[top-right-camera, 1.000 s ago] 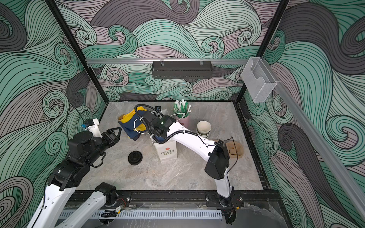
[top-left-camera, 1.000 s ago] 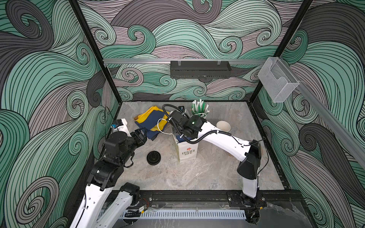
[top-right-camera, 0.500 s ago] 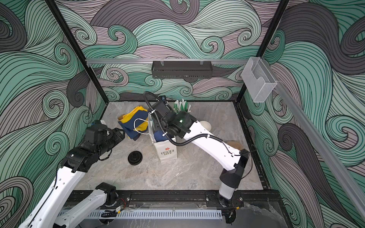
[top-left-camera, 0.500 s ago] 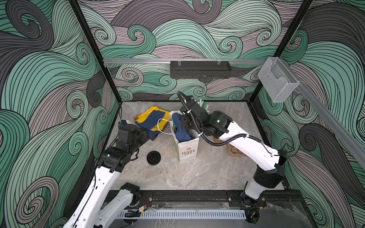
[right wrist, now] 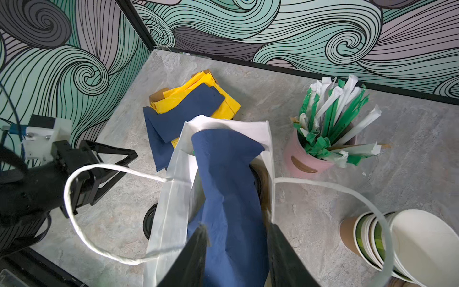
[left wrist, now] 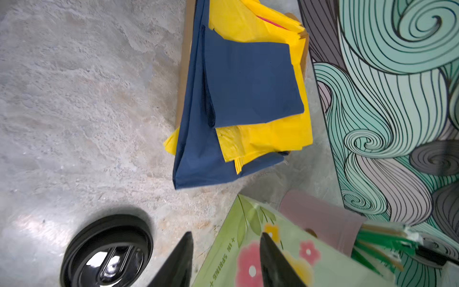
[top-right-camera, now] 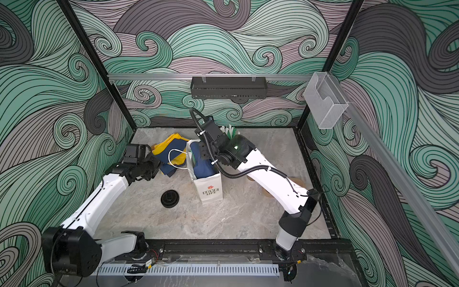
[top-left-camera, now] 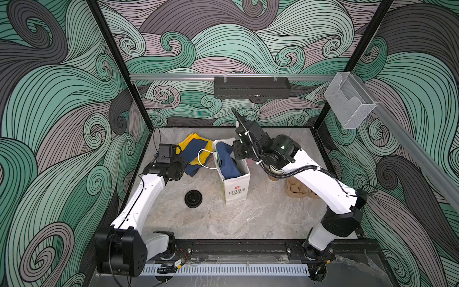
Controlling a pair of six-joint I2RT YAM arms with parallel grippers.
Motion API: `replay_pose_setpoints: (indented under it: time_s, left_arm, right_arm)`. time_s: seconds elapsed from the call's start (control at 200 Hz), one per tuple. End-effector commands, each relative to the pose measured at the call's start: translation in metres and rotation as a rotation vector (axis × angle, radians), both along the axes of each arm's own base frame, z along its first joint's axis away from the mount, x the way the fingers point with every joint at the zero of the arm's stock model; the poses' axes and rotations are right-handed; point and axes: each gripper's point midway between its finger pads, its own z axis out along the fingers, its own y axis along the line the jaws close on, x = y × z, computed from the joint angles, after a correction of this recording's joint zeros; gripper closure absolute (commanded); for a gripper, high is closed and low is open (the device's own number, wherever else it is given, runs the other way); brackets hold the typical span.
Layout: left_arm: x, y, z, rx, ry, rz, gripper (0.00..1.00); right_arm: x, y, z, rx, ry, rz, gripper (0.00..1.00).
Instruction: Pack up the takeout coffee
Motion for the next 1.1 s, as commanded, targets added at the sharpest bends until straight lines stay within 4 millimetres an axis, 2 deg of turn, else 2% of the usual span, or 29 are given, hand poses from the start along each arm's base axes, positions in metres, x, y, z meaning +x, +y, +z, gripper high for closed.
replay_pose_setpoints:
  time_s: [0.0,0.05,0.08,0.14,0.35,0.62,0.805,1.095]
  left_arm:
    - [0.036,0.005,0.007,-0.028,-0.068,0.005,0.52]
    - [0.045,0.011,0.005,-0.014,-0.057,0.001,0.51]
    - [0.051,0.013,-0.006,-0.013,-0.024,-0.011,0.50]
    - [0.064,0.014,-0.011,-0.011,-0.006,-0.051,0.49]
    - [0.089,0.021,-0.035,-0.025,0.075,-0.080,0.44]
    - [0.092,0.026,-0.049,-0.028,0.137,-0.032,0.41]
    - [0.081,0.025,-0.063,-0.031,0.192,-0.023,0.38]
    - [0.087,0.022,-0.066,-0.037,0.189,-0.033,0.36]
  right_arm:
    - [0.001,-0.010,0.021,0.020,-0.048,0.006,0.57]
    - [0.002,-0.013,0.022,0.019,-0.053,0.000,0.57]
    - [0.003,-0.014,0.023,0.020,-0.055,-0.005,0.57]
    - [0.004,-0.017,0.022,0.014,-0.055,-0.008,0.57]
    - [0.007,-0.027,0.022,0.010,-0.059,-0.023,0.57]
    - [0.011,-0.042,0.022,0.019,-0.066,-0.062,0.57]
    - [0.012,-0.047,0.022,0.024,-0.068,-0.072,0.56]
    - [0.010,-0.053,0.019,0.025,-0.060,-0.086,0.56]
